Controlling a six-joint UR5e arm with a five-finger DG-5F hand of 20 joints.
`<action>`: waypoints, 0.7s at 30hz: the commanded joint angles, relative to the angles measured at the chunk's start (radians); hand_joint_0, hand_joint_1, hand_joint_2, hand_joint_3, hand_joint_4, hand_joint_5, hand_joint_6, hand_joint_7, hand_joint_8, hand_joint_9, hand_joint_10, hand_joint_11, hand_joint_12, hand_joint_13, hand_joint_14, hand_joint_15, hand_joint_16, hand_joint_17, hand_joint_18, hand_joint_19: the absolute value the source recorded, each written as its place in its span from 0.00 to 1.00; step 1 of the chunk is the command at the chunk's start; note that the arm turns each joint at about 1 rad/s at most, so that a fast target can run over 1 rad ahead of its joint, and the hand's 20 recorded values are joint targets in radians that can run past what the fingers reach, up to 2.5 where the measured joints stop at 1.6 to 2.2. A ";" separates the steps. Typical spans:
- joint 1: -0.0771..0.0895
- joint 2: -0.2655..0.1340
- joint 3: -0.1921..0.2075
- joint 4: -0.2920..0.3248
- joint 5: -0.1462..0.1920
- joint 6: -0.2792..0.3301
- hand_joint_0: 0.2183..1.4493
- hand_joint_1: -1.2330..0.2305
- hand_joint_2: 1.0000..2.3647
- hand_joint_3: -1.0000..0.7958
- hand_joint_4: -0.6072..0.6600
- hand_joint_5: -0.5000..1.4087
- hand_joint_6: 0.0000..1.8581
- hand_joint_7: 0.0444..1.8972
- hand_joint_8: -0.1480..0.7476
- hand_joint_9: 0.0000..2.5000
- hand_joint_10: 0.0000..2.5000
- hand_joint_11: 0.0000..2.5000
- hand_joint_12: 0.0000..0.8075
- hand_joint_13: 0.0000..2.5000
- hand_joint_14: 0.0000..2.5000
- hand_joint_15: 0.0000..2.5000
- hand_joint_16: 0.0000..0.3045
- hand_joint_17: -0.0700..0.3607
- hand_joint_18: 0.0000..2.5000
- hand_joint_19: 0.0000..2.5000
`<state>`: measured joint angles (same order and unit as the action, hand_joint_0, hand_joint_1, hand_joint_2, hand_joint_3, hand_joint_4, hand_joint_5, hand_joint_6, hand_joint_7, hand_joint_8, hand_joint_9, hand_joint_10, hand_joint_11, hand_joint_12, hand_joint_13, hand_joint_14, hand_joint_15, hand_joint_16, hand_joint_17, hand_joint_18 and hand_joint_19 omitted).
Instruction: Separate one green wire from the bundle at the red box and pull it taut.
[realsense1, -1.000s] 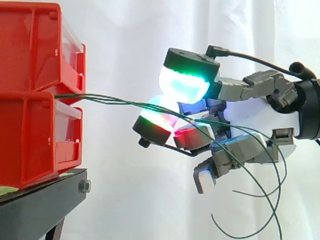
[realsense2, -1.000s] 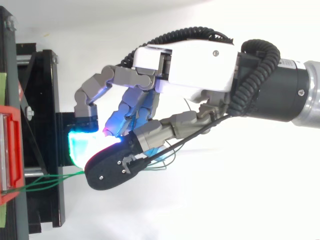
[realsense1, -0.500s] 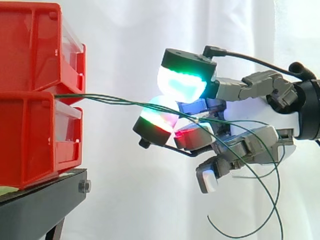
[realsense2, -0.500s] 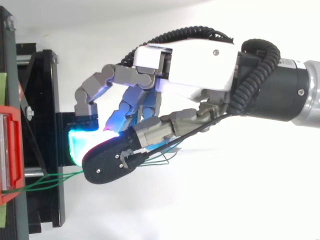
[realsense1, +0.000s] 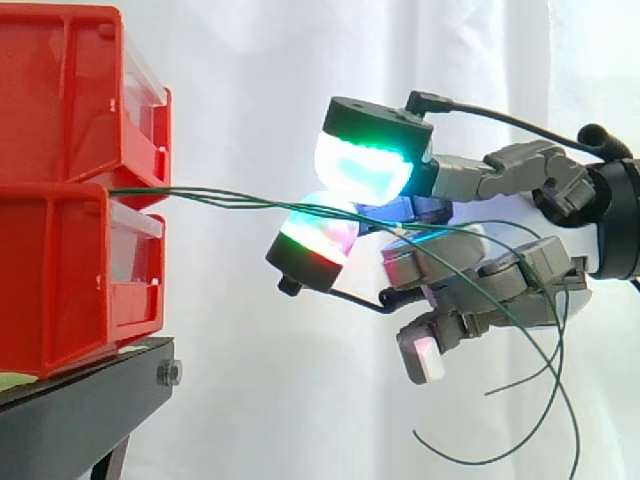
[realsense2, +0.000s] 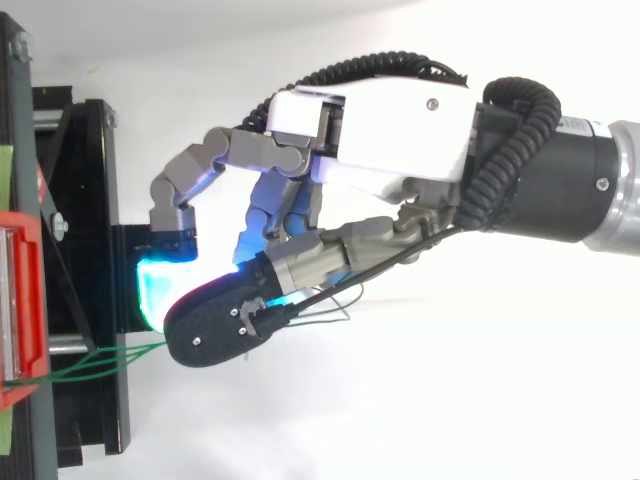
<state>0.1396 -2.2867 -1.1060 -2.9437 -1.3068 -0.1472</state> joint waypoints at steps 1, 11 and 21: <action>0.000 -0.001 0.000 0.000 0.000 0.000 0.34 0.49 0.00 0.28 0.58 0.15 0.50 0.45 0.43 0.51 0.22 0.60 0.37 0.63 0.33 0.50 0.19 0.46 0.42 0.30; 0.002 -0.001 0.000 0.003 0.006 0.000 0.34 0.49 0.00 0.28 0.58 0.15 0.50 0.46 0.44 0.49 0.52 0.54 0.37 0.61 0.59 0.38 0.19 0.46 0.43 0.32; 0.002 -0.001 0.000 0.003 0.006 0.000 0.33 0.50 0.00 0.28 0.59 0.15 0.50 0.45 0.44 0.49 0.53 0.54 0.37 0.57 0.99 0.20 0.18 0.46 0.47 0.34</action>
<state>0.1409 -2.2869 -1.1062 -2.9407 -1.3014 -0.1473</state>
